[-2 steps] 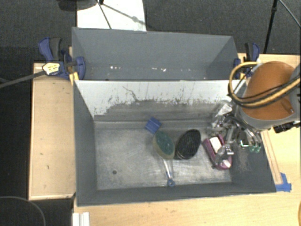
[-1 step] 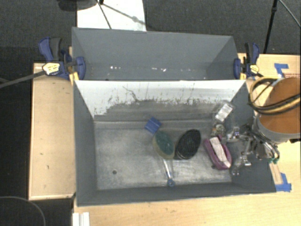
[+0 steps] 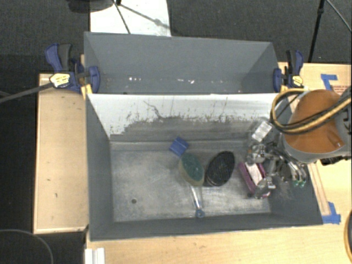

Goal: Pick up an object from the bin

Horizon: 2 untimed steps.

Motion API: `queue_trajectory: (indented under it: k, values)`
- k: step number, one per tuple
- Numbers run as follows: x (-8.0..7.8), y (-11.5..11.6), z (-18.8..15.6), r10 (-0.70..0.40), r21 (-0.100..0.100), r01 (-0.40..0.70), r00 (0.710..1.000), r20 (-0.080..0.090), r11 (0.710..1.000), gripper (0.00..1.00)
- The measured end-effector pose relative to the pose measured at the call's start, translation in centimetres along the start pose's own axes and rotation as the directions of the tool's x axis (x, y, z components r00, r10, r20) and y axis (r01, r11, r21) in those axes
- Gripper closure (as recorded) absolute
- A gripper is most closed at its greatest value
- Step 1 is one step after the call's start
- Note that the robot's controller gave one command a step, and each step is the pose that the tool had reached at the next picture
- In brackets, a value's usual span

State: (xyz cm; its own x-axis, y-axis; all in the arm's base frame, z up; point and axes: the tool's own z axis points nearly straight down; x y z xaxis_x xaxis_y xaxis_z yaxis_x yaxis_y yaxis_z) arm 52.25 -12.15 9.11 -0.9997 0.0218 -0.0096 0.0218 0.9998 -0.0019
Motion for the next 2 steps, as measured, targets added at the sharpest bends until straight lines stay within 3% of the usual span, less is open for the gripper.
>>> queue_trajectory:
  k: [1,2]
  values:
    - [-0.4,2.2,1.0,0.284,-0.001,-0.284,0.959,0.022,0.959,0.00]
    - [-1.0,8.3,1.8,0.372,-0.001,-0.372,0.928,0.001,0.928,0.00]
